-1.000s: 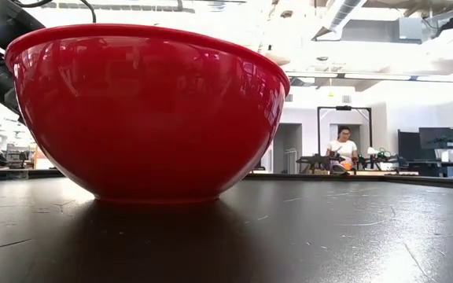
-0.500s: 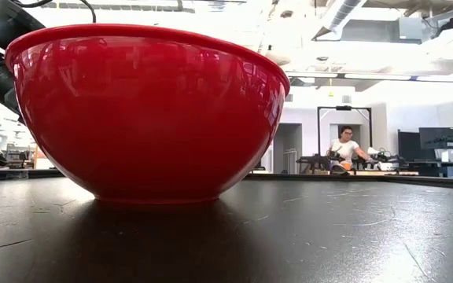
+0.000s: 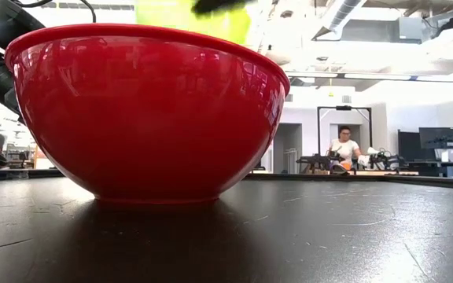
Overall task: Nest bowls inside each other
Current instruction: Stack the transparent green bowl on top of the orange patterned bowl
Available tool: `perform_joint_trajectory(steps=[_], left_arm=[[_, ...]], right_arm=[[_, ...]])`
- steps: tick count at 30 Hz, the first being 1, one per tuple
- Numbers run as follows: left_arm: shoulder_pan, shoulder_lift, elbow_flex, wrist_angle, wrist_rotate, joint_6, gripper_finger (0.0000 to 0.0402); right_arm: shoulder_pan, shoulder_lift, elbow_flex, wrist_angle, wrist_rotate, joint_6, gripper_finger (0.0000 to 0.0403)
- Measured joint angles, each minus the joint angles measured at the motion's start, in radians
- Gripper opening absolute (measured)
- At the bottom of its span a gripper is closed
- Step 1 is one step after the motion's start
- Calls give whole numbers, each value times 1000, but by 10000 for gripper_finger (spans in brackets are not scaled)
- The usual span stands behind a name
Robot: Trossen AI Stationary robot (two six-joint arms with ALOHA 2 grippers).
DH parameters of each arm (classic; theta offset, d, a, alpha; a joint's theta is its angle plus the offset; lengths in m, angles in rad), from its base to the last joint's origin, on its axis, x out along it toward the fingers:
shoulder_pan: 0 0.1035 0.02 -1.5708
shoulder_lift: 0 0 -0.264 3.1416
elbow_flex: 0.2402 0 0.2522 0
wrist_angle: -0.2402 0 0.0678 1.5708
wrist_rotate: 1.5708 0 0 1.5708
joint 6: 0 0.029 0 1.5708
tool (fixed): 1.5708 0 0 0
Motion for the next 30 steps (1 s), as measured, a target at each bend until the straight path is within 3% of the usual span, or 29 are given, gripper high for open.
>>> perform_joint_trajectory(steps=[11,30], left_arm=[[0,0,0,0,0,0,87],[0,0,0,0,0,0,87]], right_arm=[[-30,3,-185,282,-1,2,0],[-38,37,-257,445,-3,31,0]])
